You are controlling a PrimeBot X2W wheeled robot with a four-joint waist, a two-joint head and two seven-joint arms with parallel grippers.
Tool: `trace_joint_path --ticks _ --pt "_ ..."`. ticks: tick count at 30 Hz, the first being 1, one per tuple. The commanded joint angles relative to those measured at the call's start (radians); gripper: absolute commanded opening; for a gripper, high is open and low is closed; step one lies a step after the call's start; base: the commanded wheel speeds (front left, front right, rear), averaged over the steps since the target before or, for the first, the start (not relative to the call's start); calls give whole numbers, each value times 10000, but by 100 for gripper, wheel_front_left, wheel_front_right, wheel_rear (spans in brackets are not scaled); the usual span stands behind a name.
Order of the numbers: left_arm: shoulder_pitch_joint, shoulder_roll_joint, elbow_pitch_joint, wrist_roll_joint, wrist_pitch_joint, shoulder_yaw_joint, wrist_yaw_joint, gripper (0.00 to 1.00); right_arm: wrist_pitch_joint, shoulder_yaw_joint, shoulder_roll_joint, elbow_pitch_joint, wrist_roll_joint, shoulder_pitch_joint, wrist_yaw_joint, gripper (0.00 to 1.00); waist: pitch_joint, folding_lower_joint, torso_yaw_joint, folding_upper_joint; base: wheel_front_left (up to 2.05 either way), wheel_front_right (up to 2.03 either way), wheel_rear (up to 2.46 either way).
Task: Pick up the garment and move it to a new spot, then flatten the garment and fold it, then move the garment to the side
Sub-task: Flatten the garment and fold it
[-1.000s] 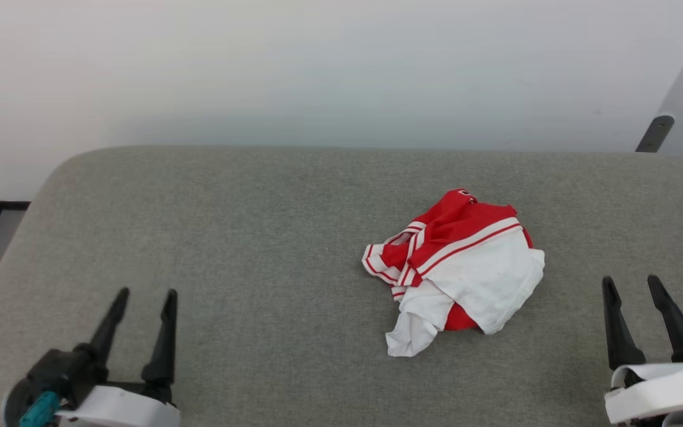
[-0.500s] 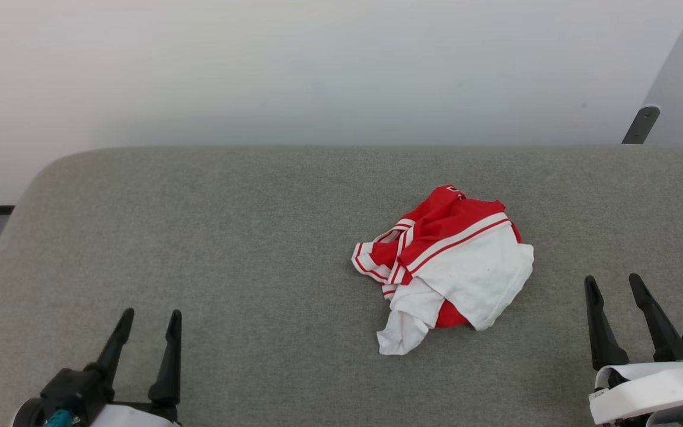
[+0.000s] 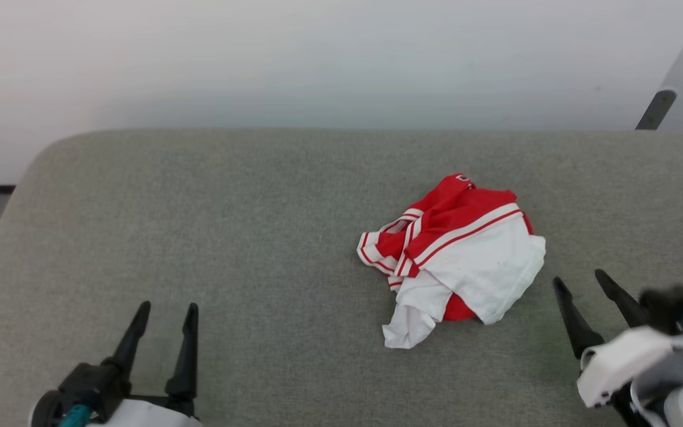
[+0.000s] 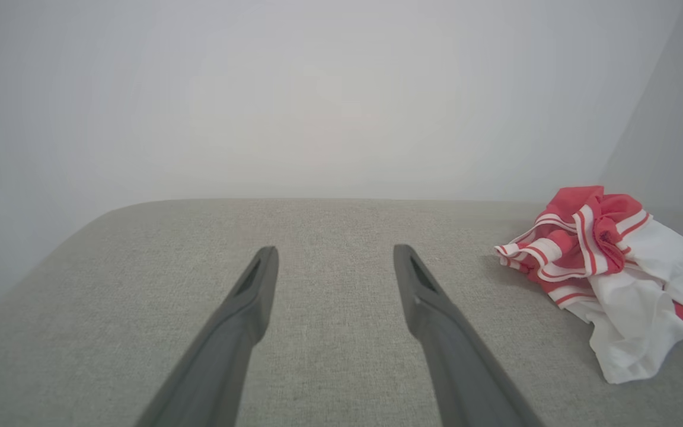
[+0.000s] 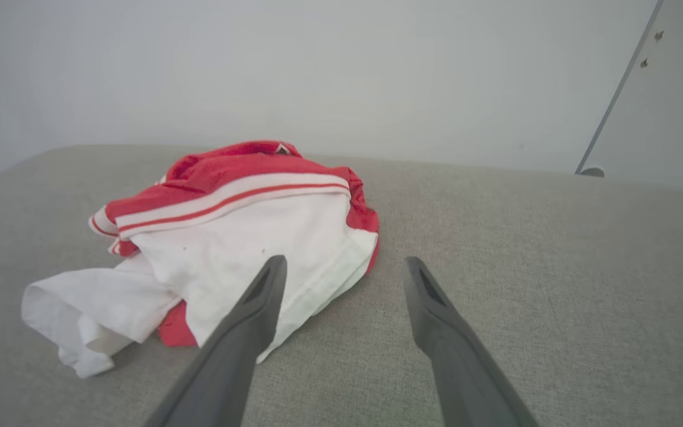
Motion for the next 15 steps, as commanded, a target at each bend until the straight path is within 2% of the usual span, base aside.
trace_joint_path --ticks 1,4,8,15 --pt "-95 -121 -13 -35 -2 -49 -34 100 1012 307 -231 59 185 -392 -8 100 293 0 134 -1 0 0 0" --pt "-158 -278 126 -82 -2 -126 -35 100 2992 837 -583 16 807 -887 -8 100 518 0 207 -1 0 0 0" --pt "-306 -438 268 -133 -2 -282 -36 100 5516 962 -789 -293 1800 -1348 -8 100 790 0 309 -1 0 0 0" --pt "-634 -644 430 -142 -2 -427 -37 100 7636 242 -757 -1075 1925 -1630 -8 100 1136 0 479 -1 0 0 0"
